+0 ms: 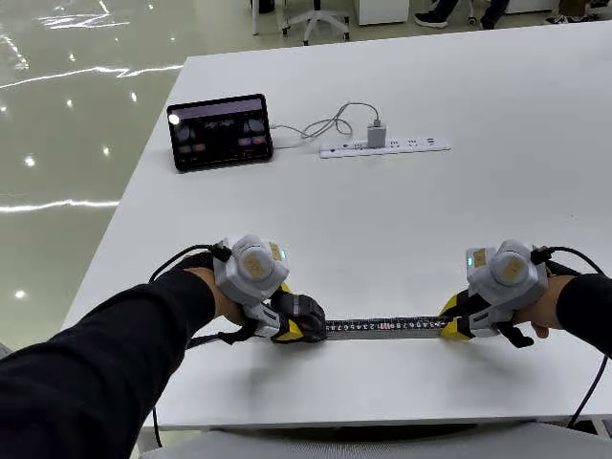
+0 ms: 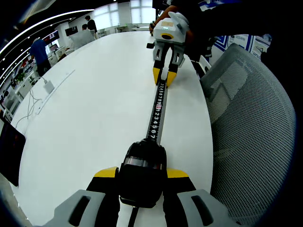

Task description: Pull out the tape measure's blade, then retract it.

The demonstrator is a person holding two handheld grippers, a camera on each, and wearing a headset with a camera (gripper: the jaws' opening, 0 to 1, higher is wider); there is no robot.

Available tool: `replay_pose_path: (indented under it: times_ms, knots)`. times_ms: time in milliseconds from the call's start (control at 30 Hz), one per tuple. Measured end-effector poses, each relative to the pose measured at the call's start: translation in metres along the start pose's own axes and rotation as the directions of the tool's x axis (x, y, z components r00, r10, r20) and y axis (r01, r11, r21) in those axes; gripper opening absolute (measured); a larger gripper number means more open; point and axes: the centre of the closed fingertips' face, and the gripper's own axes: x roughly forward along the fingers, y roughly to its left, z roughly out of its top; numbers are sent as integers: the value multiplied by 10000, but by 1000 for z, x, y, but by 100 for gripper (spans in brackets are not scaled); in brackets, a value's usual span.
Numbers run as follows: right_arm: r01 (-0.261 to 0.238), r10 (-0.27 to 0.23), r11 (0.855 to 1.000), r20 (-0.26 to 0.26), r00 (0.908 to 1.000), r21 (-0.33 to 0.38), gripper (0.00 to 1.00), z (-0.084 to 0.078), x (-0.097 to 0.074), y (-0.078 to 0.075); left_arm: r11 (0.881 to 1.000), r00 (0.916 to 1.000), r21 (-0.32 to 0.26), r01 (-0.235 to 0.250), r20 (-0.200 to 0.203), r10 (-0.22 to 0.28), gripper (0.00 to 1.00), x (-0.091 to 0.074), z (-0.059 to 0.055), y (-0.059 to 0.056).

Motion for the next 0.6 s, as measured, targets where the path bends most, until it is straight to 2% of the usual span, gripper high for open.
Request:
replay_pose_path:
  times_ms: [600]
  knots:
    - [49, -48, 9999, -49, 10000, 143, 11, -8, -6, -1, 10000, 10000, -63, 16, 42, -15, 31, 1, 0, 0]
